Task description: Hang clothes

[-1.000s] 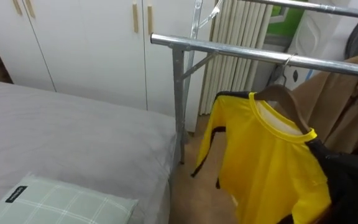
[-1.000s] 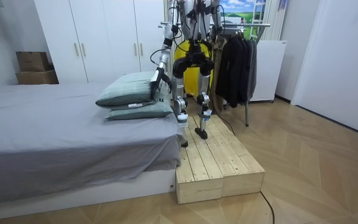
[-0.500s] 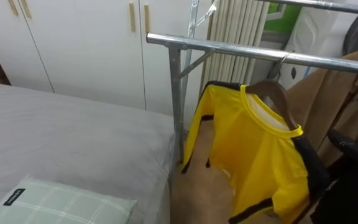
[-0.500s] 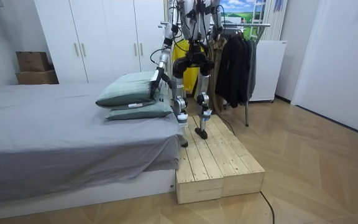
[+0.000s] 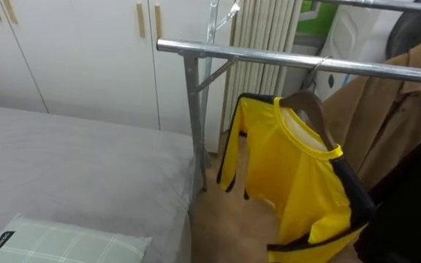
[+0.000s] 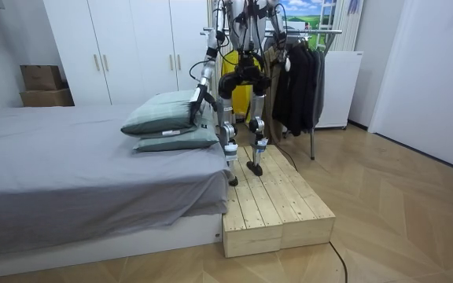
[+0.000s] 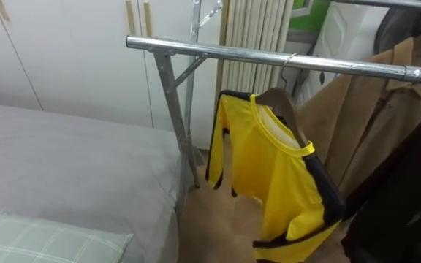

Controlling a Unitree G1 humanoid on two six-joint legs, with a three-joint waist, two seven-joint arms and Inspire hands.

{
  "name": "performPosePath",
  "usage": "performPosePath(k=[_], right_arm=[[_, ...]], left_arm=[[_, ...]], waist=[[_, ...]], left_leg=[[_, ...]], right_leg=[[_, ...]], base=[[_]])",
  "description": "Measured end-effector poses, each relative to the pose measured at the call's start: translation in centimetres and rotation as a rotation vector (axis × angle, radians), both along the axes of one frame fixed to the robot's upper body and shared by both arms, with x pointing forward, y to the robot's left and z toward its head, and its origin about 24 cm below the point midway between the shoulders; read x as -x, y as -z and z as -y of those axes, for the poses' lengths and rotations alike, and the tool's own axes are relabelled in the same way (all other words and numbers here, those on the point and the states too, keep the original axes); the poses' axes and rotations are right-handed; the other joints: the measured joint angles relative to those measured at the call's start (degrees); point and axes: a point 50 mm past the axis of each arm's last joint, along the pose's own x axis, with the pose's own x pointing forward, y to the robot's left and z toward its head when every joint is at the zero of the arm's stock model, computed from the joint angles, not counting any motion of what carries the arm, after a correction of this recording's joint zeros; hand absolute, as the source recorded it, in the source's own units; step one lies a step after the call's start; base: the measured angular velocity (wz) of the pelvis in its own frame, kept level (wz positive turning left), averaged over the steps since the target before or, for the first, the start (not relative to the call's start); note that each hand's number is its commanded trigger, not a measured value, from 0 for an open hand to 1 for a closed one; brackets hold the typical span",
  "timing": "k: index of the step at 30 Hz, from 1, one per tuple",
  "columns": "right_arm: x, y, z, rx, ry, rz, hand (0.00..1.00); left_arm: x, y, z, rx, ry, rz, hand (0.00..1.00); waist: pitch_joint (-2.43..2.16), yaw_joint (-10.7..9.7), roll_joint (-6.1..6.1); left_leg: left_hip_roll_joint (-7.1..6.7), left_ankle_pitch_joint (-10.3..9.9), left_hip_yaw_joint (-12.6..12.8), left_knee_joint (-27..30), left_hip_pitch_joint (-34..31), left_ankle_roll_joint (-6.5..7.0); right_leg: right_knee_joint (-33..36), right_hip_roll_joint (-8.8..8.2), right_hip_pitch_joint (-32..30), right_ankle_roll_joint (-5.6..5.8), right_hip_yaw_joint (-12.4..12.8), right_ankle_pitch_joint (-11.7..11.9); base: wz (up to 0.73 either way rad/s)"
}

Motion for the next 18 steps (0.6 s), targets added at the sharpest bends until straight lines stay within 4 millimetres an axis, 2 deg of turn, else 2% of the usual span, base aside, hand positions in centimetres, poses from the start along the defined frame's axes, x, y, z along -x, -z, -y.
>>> performPosePath(k=[4,11,14,18], right_arm=[[2.5,1.9,-1.1,-0.06,0.007,-0.068,0.0],[7.5,5.9,-3.2,-0.187,-0.034,-0.255,0.0],[8.6,7.0,-4.8,-0.257,-0.096,-0.3,0.0],[10.2,8.3,-6.5,-0.342,-0.16,-0.365,0.0]], left_arm=[[0.1,0.0,0.2,0.003,-0.002,0.0,0.0],[0.2,0.1,0.4,0.009,-0.005,-0.002,0.0],[0.1,0.1,0.4,0.013,0.005,-0.004,0.0],[0.1,0.2,0.5,0.018,0.013,-0.007,0.0]], waist=[[-0.1,0.05,0.12],[-0.11,-1.07,0.23],[-0.14,-1.93,0.1],[-0.08,-1.85,0.42]], left_leg=[[0.03,0.21,1.78,-0.91,0.37,0.08],[-0.06,0.18,2.05,-1.47,1.38,0.06],[-0.07,0.0,2.18,-1.48,1.29,-0.14],[-0.1,0.09,2.48,-1.48,1.16,0.08]], right_leg=[[0.96,0.41,-1.21,0.0,1.73,0.0],[1.02,0.64,-0.89,0.0,2.79,-0.06],[1.01,0.63,-0.97,0.05,2.85,-0.1],[1.01,0.67,-1.33,-0.03,3.25,-0.03]], base=[[-0.23],[-0.06],[-0.01],[-0.05]])
